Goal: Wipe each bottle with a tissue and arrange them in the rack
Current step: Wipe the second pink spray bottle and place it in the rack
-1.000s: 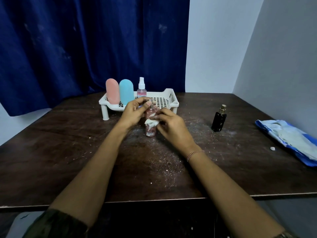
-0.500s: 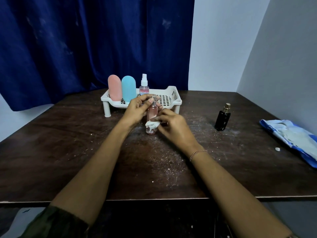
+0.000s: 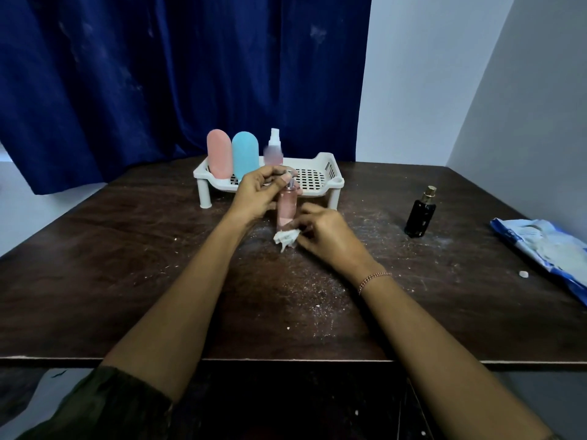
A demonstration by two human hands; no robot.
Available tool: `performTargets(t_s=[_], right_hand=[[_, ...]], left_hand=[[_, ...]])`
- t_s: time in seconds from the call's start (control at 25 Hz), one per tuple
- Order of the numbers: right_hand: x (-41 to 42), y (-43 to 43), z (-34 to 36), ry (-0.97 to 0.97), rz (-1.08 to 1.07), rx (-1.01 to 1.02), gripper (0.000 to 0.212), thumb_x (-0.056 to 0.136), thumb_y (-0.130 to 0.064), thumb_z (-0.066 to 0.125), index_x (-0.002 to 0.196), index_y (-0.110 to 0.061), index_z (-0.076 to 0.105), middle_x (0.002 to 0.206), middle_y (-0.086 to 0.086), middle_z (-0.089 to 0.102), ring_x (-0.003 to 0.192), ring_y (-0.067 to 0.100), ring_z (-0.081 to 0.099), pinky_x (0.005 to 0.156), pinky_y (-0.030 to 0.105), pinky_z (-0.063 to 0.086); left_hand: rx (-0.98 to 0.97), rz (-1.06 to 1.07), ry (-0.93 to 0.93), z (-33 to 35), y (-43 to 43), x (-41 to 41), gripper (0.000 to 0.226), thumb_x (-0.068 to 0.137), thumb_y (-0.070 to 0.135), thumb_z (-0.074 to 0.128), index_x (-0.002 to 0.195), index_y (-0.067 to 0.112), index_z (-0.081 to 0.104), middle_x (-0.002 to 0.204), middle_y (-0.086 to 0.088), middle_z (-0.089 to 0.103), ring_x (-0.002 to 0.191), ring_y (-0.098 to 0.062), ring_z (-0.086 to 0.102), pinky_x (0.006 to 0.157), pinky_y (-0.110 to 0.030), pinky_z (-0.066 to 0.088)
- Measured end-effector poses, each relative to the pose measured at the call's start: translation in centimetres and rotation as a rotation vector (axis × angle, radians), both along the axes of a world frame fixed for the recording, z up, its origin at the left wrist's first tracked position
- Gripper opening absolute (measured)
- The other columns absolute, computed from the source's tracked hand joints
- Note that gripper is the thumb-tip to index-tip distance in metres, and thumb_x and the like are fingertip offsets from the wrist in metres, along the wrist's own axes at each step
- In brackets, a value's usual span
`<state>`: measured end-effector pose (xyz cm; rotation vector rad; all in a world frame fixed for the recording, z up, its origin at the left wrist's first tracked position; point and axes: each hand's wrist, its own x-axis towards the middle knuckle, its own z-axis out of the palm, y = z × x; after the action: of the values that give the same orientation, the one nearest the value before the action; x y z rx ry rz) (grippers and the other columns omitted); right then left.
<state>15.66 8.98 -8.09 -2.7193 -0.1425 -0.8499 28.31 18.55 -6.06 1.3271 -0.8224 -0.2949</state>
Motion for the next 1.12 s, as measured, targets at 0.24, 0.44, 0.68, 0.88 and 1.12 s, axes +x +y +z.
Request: performTargets(t_s=[0.24, 0.44, 0.68, 0.88, 1.12], right_hand=[[0.1, 0.4, 0.2, -0.220, -0.080, -0.003, 0.025, 0.077, 0.001, 0.068, 0.102, -0.002, 0.068, 0.099, 0.007, 0.063, 0.087, 0.018, 0.062, 0.083, 0.023, 0.048], [0.1, 0.1, 0.1, -0.115, -0.057, 0.006, 0.021, 0.074, -0.002, 0.072, 0.095, -0.003, 0.070, 0.092, 0.007, 0.064, 0.079, 0.017, 0.062, 0.075, 0.026, 0.052], [-0.6, 0.0, 0.6, -0.148, -0.134, -0.028, 0.023, 0.078, -0.011, 0.069, 0.101, -0.013, 0.068, 0.093, 0.000, 0.066, 0.080, 0.015, 0.062, 0.070, 0.029, 0.052], [-0.3, -0.2, 0.5, -0.057, -0.101, 0.086, 0.019, 0.077, -0.005, 0.070, 0.095, -0.011, 0.068, 0.094, 0.001, 0.060, 0.082, 0.009, 0.054, 0.078, 0.029, 0.051], [-0.2, -0.5, 0.2, 0.012, -0.060, 0.401, 0.023, 0.075, -0.013, 0.072, 0.097, -0.008, 0.071, 0.097, 0.001, 0.057, 0.087, 0.012, 0.058, 0.080, 0.023, 0.051]], left_hand=[[-0.004, 0.050, -0.001, 0.2, 0.2, -0.3, 0.005, 0.090, 0.011, 0.059, 0.094, 0.014, 0.059, 0.093, 0.004, 0.066, 0.075, -0.004, 0.067, 0.056, -0.021, 0.056], [-0.012, 0.061, 0.034, 0.2, 0.3, -0.2, 0.010, 0.089, 0.014, 0.060, 0.086, 0.023, 0.059, 0.100, 0.006, 0.067, 0.093, -0.016, 0.065, 0.065, -0.030, 0.056], [-0.008, 0.084, 0.002, 0.2, 0.3, -0.4, 0.007, 0.087, 0.013, 0.064, 0.090, 0.017, 0.060, 0.088, 0.004, 0.065, 0.081, -0.009, 0.067, 0.063, -0.028, 0.058], [-0.042, 0.102, 0.019, 0.1, 0.3, -0.4, 0.010, 0.084, 0.011, 0.067, 0.085, 0.019, 0.060, 0.078, 0.007, 0.065, 0.070, -0.001, 0.067, 0.060, -0.026, 0.058], [-0.047, 0.160, 0.039, -0.2, 0.2, 0.3, 0.014, 0.083, 0.013, 0.068, 0.081, 0.021, 0.057, 0.076, 0.002, 0.060, 0.081, -0.015, 0.068, 0.067, -0.040, 0.059]])
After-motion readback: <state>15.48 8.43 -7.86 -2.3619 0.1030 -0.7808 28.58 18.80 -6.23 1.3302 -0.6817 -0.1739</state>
